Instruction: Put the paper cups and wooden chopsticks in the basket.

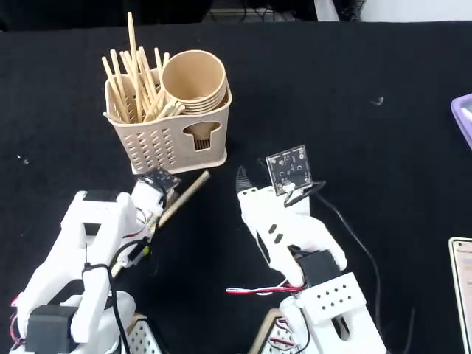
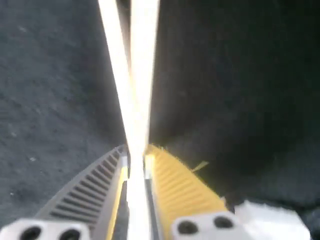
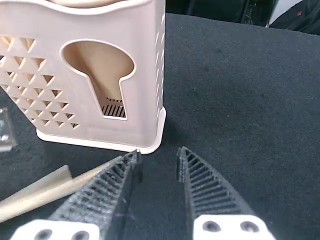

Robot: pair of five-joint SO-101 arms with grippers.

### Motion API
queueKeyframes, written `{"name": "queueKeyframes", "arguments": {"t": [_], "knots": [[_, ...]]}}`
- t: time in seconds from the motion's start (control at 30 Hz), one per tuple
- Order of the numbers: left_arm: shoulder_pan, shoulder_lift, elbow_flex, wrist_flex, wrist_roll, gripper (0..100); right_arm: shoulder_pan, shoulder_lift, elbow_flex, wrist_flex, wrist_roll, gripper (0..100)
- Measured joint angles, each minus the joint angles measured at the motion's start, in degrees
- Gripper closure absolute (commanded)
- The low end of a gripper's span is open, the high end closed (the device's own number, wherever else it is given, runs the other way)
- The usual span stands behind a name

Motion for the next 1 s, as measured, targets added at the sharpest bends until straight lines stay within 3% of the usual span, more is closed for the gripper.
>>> {"name": "queueKeyframes", "arguments": {"t": [0.3, 0.67, 0.83, 1.0], "knots": [[0.00, 0.00, -3.43, 7.03, -5.36, 97, 0.18, 0.00, 0.00, 0.00, 0.00, 87.8], [7.82, -6.59, -3.60, 7.38, -6.59, 97, 9.23, 0.00, 0.00, -0.09, -5.71, 87.8], [12.31, -10.81, 0.97, 2.99, -3.43, 96, 9.58, 0.00, 0.00, -0.18, -6.15, 87.8], [12.75, -10.99, 5.71, -2.11, -2.99, 86, 9.58, 0.00, 0.00, -0.18, -6.15, 87.8]]}}
